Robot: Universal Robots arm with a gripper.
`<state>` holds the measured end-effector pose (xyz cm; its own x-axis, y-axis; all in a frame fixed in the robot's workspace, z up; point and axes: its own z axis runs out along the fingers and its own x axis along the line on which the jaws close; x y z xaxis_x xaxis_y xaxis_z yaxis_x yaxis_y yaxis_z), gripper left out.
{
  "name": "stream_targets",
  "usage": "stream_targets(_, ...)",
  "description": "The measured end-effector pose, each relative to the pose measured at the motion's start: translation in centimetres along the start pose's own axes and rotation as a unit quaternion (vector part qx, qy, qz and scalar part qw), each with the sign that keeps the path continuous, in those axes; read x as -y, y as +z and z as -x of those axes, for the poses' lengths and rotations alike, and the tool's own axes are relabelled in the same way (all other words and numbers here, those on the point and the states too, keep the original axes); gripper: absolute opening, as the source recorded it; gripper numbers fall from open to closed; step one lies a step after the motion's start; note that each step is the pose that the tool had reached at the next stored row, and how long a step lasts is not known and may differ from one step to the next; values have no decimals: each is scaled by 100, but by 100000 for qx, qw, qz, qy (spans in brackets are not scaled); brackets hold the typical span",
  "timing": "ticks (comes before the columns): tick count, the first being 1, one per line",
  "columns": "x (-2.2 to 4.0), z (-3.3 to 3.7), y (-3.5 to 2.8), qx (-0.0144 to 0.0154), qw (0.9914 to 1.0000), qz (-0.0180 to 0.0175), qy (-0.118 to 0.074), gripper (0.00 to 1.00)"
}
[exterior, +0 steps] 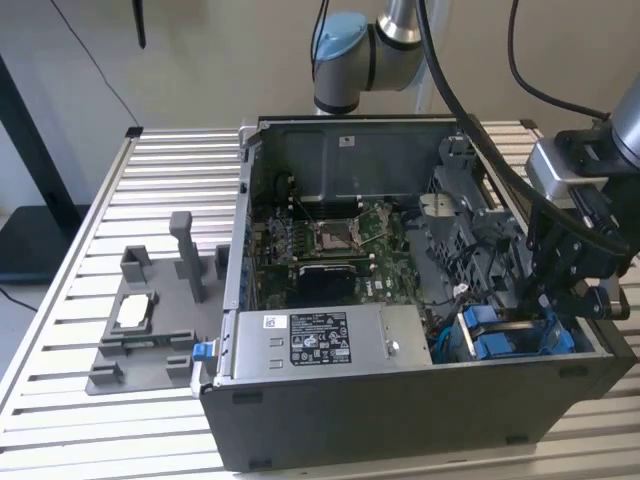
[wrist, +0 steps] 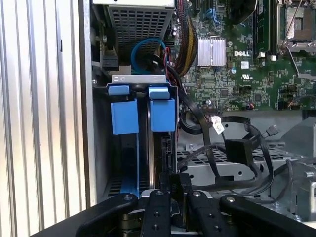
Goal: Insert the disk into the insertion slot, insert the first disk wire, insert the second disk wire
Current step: 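Insert the first disk wire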
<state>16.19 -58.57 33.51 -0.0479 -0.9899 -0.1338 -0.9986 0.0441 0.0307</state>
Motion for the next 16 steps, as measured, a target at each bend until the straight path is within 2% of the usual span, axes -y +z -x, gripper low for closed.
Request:
stream_targets(4,1,-6,47,-73,100000,1,-57,19)
stream_targets(13,1,-8,63,71,100000,20,-69,20)
stream_targets(14,1,-7,55,41,100000,15,-69,27)
stream_targets(16,-1,3,-15,21,100000,37,-43,27)
